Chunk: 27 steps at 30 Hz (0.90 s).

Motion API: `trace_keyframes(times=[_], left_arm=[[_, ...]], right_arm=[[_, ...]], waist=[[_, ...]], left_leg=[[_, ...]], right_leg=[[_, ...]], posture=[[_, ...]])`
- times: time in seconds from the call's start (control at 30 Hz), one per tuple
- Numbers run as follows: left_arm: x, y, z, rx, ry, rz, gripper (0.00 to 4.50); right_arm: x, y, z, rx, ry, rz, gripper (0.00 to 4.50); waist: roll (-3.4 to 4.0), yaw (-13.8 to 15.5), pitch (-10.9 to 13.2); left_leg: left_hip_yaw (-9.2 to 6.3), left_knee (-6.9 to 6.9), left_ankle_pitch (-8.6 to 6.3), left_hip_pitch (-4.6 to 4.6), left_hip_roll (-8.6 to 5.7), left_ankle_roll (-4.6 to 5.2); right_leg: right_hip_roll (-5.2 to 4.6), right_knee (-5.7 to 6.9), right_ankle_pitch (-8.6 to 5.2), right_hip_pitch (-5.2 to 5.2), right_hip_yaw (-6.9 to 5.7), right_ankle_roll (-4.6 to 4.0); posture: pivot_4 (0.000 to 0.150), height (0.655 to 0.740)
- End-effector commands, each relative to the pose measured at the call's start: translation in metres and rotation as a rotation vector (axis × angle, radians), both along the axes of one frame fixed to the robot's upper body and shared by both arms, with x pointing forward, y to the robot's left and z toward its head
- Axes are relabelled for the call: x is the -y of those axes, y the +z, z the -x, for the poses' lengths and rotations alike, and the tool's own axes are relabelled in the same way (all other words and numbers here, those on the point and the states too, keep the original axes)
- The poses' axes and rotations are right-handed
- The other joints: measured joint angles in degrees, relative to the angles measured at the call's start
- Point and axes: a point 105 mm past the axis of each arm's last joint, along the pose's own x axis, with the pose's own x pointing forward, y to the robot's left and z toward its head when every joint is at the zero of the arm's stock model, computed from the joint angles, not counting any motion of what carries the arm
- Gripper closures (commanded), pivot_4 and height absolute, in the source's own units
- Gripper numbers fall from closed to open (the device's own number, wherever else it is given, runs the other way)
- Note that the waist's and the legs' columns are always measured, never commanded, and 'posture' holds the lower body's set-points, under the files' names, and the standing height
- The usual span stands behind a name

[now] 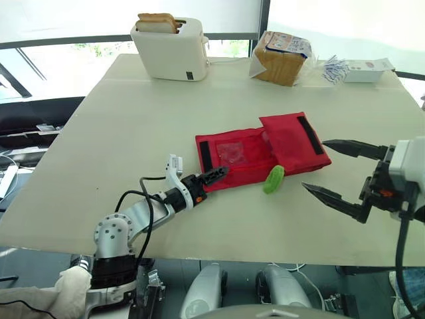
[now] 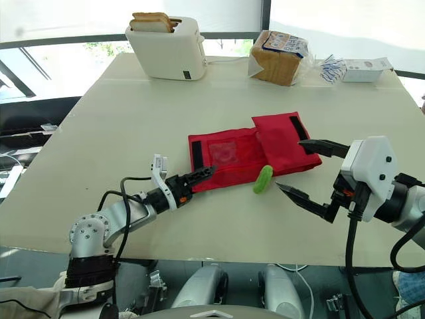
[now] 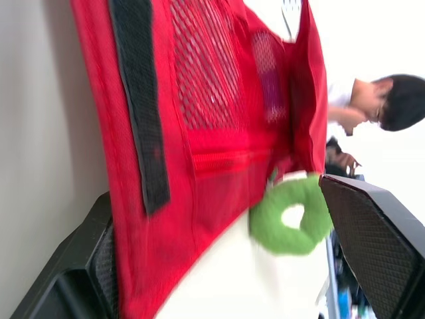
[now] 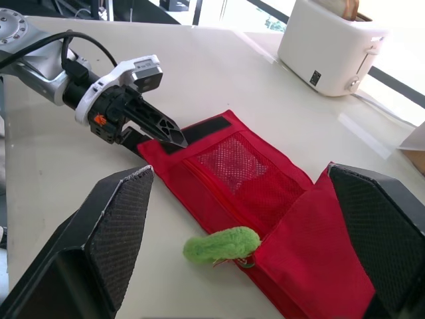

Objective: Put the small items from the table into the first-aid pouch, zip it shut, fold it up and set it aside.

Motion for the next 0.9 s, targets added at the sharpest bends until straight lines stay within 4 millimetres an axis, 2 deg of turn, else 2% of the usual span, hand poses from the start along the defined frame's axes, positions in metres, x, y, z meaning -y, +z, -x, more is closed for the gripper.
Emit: trace_keyframes(times=[0.03,0.27,0.37,0.4,0.43,0.53,0.67,0.77,0.9], left_arm=[[0.009,0.009,0.006,0.027,-0.028,0.033,0.25],[0.02,0.007,0.007,0.016,-0.04,0.059,0.25],[0.027,0.005,0.008,0.015,-0.049,0.08,1.07],[0.028,0.005,0.007,0.014,-0.044,0.086,1.68],[0.029,0.004,0.005,0.015,-0.034,0.089,1.82],[0.029,0.002,-0.001,0.024,-0.011,0.091,2.83],[0.022,0.004,-0.004,0.051,-0.017,0.071,4.45],[0.003,0.004,-0.004,0.084,-0.077,0.003,4.45],[-0.034,0.007,-0.011,0.121,-0.13,-0.088,4.45]], right_arm=[[0.003,0.008,0.003,0.041,-0.011,0.011,0.02],[0.003,0.009,0.004,0.039,-0.015,0.013,0.02],[0.004,0.011,0.004,0.037,-0.009,0.01,0.0],[0.004,0.012,0.005,0.038,-0.005,0.008,0.0],[0.004,0.013,0.005,0.039,0.0,0.005,0.0],[0.002,0.016,0.006,0.047,0.022,-0.003,0.0],[-0.002,0.019,0.008,0.051,0.058,-0.006,0.0],[-0.005,0.018,0.01,0.039,0.09,0.005,0.0],[-0.008,0.017,0.008,0.039,0.101,0.002,0.0]], waist=[[0.0,0.0,0.0],[0.0,0.1,0.0],[-0.01,0.1,0.0],[-0.01,0.1,0.0],[-0.01,0.1,0.0],[-0.01,0.1,0.0],[-0.01,0.0,0.0],[-0.04,-0.1,0.0],[-0.03,-0.2,0.0]], left_leg=[[0.0,0.0,0.0,0.0,0.0,0.0],[0.0,0.0,0.0,0.0,0.0,0.0],[0.01,0.0,0.0,0.0,0.0,0.0],[0.01,0.0,0.0,0.0,0.0,0.0],[0.01,0.0,0.0,0.0,0.0,0.0],[0.01,0.0,0.0,0.0,0.0,0.0],[0.01,0.0,0.0,0.0,0.0,0.0],[0.01,0.0,0.0,-0.01,0.0,0.0],[0.01,-0.01,0.0,0.02,0.02,0.0]], right_leg=[[0.0,0.0,0.0,0.0,0.0,0.0],[0.0,0.0,0.0,0.0,0.0,0.0],[0.0,0.0,0.0,0.0,0.0,0.0],[0.0,0.0,0.0,0.01,0.0,0.0],[0.0,0.0,0.0,0.01,0.0,0.0],[0.0,0.0,0.0,0.0,0.0,0.0],[0.02,0.0,0.0,0.01,0.0,0.0],[0.04,0.0,0.0,0.0,0.0,-0.01],[0.11,0.01,-0.01,0.0,0.0,-0.02]], posture=[[0.15,0.74],[0.15,0.74],[0.15,0.74],[0.15,0.74],[0.15,0.74],[0.15,0.74],[0.15,0.74],[0.15,0.74],[0.15,0.74]])
